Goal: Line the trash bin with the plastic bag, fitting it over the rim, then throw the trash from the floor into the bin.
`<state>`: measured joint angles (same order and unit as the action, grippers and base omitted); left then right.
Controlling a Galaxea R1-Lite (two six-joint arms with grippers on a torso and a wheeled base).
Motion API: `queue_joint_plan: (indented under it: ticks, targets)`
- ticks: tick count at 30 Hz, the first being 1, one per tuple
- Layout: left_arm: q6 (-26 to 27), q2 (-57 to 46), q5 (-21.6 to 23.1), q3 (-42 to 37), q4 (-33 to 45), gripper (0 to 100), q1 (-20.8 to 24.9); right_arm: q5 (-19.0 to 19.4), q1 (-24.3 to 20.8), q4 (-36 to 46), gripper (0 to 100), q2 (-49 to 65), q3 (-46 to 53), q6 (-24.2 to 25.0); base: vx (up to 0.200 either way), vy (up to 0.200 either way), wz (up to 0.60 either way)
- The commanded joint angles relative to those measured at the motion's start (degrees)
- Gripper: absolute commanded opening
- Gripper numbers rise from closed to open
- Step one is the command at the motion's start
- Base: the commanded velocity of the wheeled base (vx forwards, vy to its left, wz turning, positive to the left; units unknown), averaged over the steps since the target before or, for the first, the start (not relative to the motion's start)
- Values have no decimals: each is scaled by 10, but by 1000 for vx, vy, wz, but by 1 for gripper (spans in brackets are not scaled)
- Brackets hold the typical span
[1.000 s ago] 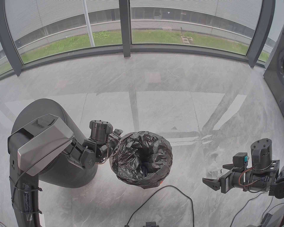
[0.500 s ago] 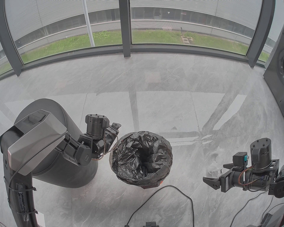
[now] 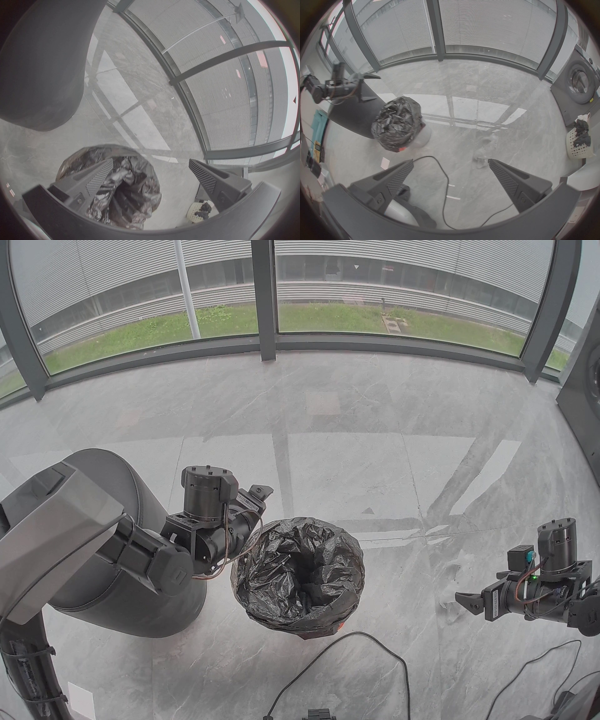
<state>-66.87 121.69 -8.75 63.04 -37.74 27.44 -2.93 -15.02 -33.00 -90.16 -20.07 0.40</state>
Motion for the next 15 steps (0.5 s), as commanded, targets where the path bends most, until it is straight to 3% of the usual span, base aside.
queue_joint_plan:
  ticks: [1,9,15]
  targets:
    - [24,-73,-2,-84,-2,100,46,6,61,-1,100,-59,-10,-38,0,0,0]
    - [43,-164,1,-236,-96,100,102,6,125,-5,100,-143,-67,-67,0,0,0]
    - [34,-116,44,-201,-129,100,124,19,107,-7,100,-156,-68,-79,0,0,0]
